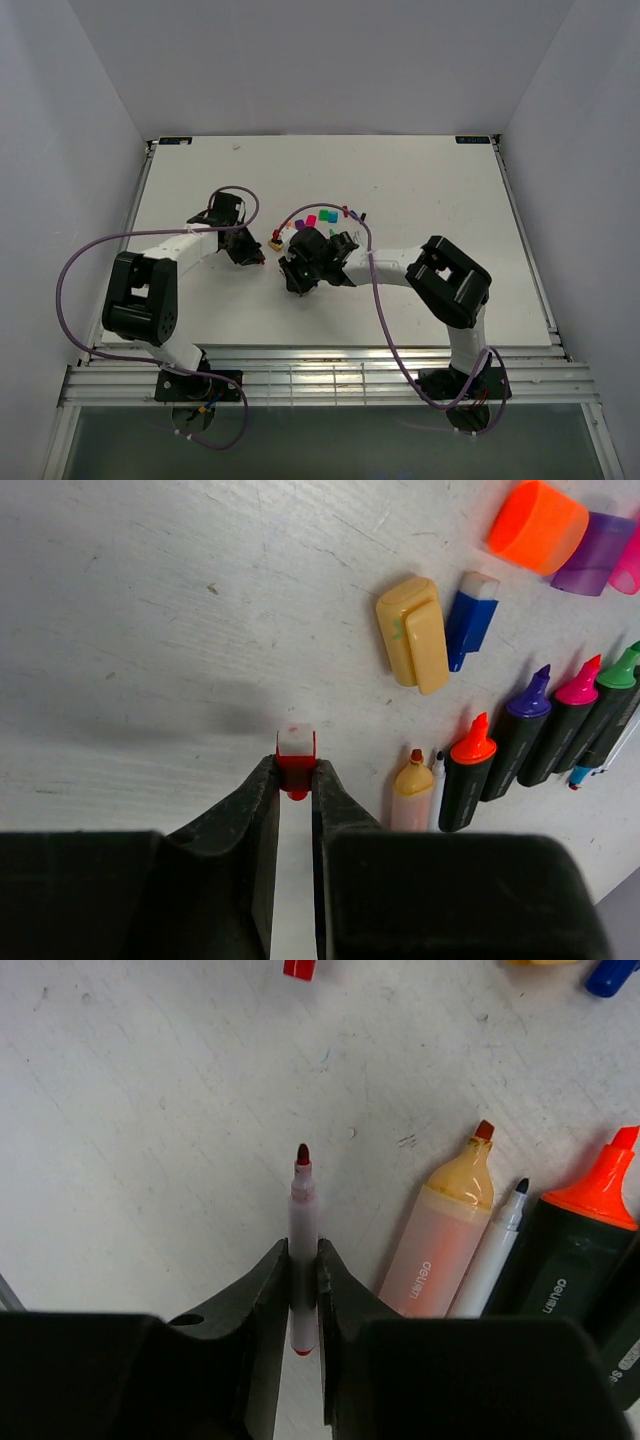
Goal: Open the pen caps
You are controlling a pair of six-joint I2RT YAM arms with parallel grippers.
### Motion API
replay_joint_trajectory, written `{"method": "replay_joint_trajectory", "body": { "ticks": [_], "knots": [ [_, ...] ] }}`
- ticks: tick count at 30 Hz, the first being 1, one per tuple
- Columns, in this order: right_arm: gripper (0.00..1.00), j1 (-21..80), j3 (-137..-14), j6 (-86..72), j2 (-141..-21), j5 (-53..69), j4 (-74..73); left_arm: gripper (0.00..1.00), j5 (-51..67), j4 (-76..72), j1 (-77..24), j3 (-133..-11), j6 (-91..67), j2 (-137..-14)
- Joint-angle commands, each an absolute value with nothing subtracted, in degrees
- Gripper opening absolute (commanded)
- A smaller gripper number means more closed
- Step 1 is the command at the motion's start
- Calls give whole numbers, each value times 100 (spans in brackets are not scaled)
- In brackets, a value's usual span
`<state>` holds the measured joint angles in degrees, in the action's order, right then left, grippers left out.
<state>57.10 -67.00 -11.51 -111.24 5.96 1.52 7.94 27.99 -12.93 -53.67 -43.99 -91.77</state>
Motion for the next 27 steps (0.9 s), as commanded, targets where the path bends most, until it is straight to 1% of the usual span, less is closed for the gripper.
{"method": "replay_joint_trajectory", "body": {
  "ticks": [1, 3, 4, 5, 7, 8, 9, 13, 14, 17, 18, 19, 22, 23, 26, 27],
  "knots": [
    [21, 5695, -7039, -1081, -11276, 387, 123, 11, 747, 2602, -1292, -5370, -4342, -9298],
    [28, 5695, -7066, -1055, -11303, 352, 106, 18, 721, 2593, -1301, -5370, -4342, -9378],
    [30, 5695, -7093, -1046, -11303, 317, 88, 26, 686, 2593, -1301, -5361, -4342, -9421],
    [34, 5695, -7101, -1037, -11303, 273, 79, 30, 686, 2584, -1292, -5361, -4333, -9431],
    [38, 5695, -7119, -1011, -11285, 220, 44, 38, 616, 2575, -1301, -5353, -4342, -9431],
    [41, 5695, -7145, -1002, -11276, 133, 9, 46, 607, 2566, -1301, -5353, -4333, -9431],
    [42, 5695, -7154, -993, -11268, 97, 9, 49, 598, 2566, -1301, -5353, -4324, -9439],
    [45, 5695, -7163, -941, -11119, 26, 9, 55, 641, 2566, -1301, -5379, -4324, -9413],
    [46, 5687, -7172, -906, -11066, 26, 9, 57, 642, 2575, -1301, -5379, -4324, -9335],
    [49, 5695, -7128, -879, -10750, 18, 9, 62, 624, 2593, -1301, -5335, -4298, -9159],
    [50, 5695, -7111, -862, -10662, 18, -183, 65, 624, 2610, -1301, -5335, -4298, -9010],
    [51, 5695, -7119, -861, -10444, 26, -237, 66, 624, 2628, -1327, -5344, -4280, -8930],
    [59, 5687, -7041, -949, -9926, -421, -604, 70, 519, 2707, -1432, -5379, -4254, -8544],
    [64, 5687, -7005, -993, -9784, -648, -720, 71, 475, 2733, -1467, -5414, -4245, -8456],
    [78, 5687, -6760, -1168, -9221, -1105, -1229, 72, 518, 2733, -1582, -5449, -4263, -8183],
    [81, 5687, -6672, -1221, -9081, -1238, -1361, 72, 623, 2733, -1617, -5475, -4263, -8157]
  ]
}}
